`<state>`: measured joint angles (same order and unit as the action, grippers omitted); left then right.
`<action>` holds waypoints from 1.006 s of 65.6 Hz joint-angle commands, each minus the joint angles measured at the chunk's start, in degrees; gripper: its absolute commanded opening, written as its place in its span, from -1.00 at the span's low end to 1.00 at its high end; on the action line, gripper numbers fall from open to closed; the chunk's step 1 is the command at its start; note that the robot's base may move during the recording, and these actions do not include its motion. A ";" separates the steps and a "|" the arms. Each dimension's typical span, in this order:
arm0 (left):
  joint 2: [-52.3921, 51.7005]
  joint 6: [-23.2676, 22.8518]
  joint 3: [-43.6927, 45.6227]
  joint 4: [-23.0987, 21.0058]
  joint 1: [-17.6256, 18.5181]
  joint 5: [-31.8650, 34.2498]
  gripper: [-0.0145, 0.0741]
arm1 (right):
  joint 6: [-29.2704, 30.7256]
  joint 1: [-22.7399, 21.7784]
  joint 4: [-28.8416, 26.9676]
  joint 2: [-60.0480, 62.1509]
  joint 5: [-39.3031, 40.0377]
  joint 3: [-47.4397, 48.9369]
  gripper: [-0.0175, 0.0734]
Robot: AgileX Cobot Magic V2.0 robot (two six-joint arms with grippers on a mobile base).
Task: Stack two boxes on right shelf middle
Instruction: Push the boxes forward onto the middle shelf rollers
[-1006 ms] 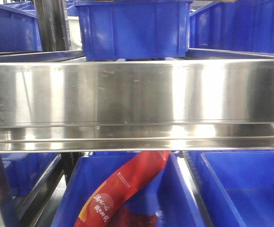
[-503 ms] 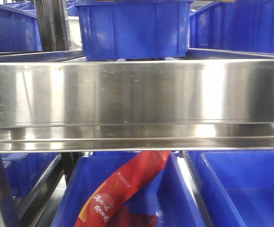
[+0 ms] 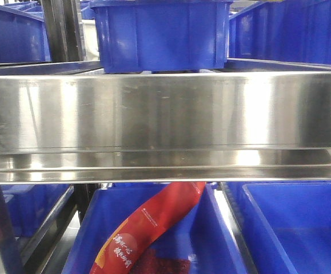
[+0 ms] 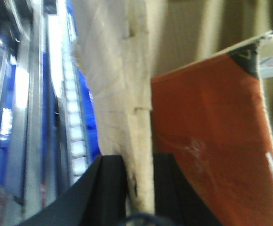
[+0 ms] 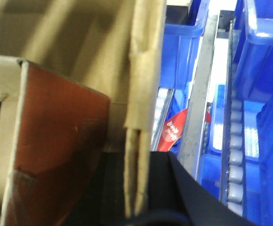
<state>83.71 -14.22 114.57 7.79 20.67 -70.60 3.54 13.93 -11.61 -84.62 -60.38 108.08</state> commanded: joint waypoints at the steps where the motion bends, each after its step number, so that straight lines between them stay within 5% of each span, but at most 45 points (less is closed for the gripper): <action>1: 1.79 0.09 0.74 3.15 -0.28 0.64 -0.92 | 0.35 -0.60 2.01 -1.33 -1.57 0.46 -0.95; 14: 9.58 0.50 0.74 8.62 -0.28 0.64 -0.92 | 0.35 -0.60 1.89 -6.36 -9.10 0.46 -0.95; 31: 13.67 0.76 0.74 7.30 -0.38 0.64 -0.82 | -0.02 -0.60 1.79 -10.23 -9.58 0.46 -0.87; 40: 13.56 0.75 0.74 7.16 -0.38 0.64 -0.30 | -0.02 -0.60 1.79 -10.11 -9.58 0.46 -0.36; 50: 13.56 0.75 0.74 7.96 -0.38 0.64 0.75 | -0.88 -0.60 1.79 -9.98 -9.58 0.46 0.51; 53: 13.28 0.75 0.74 8.06 -0.38 0.64 0.67 | -1.12 -0.60 1.79 -9.63 -9.58 0.46 0.65; 66: 10.78 0.75 0.74 8.06 -0.38 0.64 0.44 | -1.11 -0.60 1.79 -6.52 -8.11 0.46 0.55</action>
<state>96.72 -13.59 114.71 15.52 20.56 -70.43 2.32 13.57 -10.30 -93.82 -69.45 108.13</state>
